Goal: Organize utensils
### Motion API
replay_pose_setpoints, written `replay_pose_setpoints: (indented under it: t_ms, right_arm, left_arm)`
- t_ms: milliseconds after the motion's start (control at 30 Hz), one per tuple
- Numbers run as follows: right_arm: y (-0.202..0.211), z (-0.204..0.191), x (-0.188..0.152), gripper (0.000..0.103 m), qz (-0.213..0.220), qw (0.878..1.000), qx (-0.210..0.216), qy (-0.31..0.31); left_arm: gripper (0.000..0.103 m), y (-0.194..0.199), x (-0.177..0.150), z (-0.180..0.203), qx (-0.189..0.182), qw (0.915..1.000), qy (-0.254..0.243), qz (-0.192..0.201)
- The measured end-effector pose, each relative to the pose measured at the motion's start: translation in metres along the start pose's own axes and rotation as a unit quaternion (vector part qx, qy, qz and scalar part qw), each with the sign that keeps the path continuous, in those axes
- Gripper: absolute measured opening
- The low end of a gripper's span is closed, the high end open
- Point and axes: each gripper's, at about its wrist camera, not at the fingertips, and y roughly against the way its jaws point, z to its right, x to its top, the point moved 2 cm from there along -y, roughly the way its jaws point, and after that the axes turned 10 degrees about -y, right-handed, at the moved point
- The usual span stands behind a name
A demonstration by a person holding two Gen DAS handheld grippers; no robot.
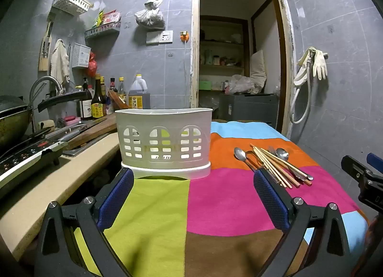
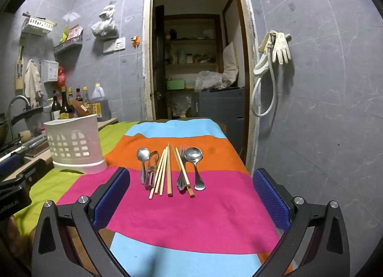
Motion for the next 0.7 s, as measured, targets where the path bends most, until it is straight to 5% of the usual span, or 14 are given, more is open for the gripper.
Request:
replay_pose_setpoints:
  t_ms: [700]
  right_arm:
    - [0.000,0.000,0.004,0.103,0.004,1.000,-0.005,-0.002]
  left_arm:
    - [0.098,0.004,-0.001,-0.011,-0.001,1.0000,0.006,-0.001]
